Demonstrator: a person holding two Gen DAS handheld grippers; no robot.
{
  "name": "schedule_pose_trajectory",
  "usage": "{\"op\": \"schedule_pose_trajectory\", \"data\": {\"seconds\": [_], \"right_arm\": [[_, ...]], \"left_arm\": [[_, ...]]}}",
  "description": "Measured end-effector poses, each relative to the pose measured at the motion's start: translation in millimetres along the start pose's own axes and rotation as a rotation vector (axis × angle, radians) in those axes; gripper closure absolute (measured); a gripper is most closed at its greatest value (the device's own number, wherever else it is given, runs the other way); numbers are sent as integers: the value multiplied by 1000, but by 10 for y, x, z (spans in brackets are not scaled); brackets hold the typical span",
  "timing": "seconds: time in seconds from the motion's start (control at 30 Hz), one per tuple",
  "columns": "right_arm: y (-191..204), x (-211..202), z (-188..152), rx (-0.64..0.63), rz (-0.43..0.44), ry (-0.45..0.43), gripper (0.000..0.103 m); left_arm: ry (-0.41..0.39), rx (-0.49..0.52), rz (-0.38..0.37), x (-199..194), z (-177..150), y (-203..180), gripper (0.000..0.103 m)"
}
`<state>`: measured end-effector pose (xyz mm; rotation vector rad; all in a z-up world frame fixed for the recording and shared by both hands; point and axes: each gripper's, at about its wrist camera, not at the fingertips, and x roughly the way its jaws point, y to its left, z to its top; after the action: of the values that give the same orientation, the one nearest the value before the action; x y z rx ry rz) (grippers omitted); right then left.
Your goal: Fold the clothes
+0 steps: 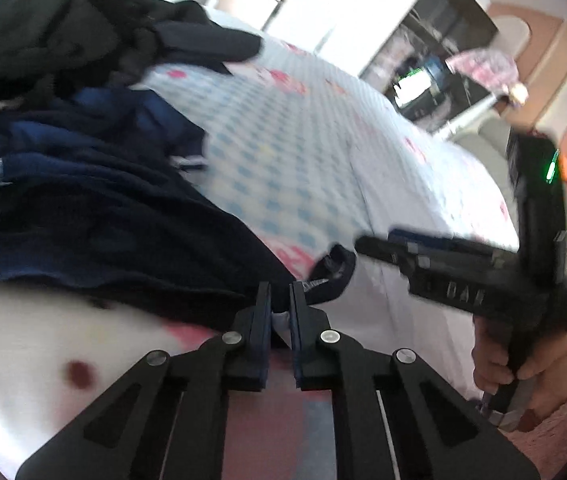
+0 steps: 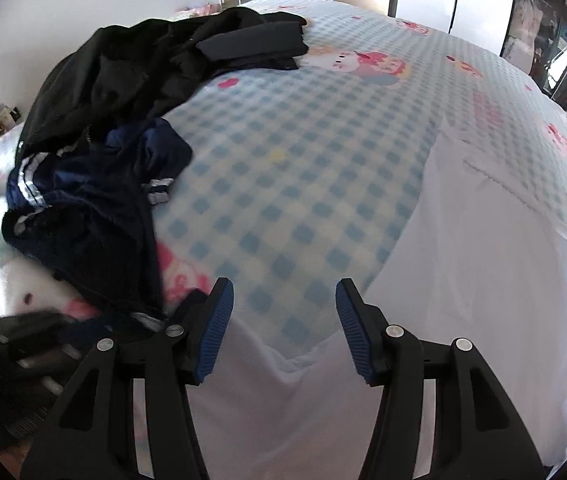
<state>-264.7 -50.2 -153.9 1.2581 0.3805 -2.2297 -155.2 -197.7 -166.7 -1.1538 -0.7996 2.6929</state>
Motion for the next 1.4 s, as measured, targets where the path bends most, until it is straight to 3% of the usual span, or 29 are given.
{"op": "schedule_pose_trajectory", "data": {"seconds": [0.13, 0.27, 0.4, 0.5, 0.67, 0.8, 0.97, 1.1, 1.23, 1.4], "right_arm": [[40, 105, -28, -83, 122, 83, 48], [74, 45, 2, -159, 77, 56, 48], [-66, -151, 49, -139, 100, 23, 48], [-12, -199, -26, -206, 161, 76, 48], [261, -91, -244, -348, 149, 128, 48], [213, 164, -160, -249, 147, 132, 48], [-25, 203, -18, -41, 252, 103, 48], [-60, 62, -8, -59, 206, 79, 48], [-17, 108, -21, -93, 185, 102, 48], [37, 166, -37, -136, 159, 130, 48]], "left_arm": [[19, -75, -81, -70, 14, 196, 93], [45, -16, -104, -111, 0, 160, 90], [58, 41, -147, -176, -31, 73, 61], [73, 50, -139, -227, -79, 40, 60], [98, 88, -77, -169, -158, -45, 60], [82, 63, -65, -25, -104, -49, 61], [98, 78, -40, 189, -88, -115, 65], [115, 149, -26, 216, -141, -261, 69], [149, 133, -111, 132, -144, -225, 57], [122, 161, -85, 88, -203, -263, 57]]}}
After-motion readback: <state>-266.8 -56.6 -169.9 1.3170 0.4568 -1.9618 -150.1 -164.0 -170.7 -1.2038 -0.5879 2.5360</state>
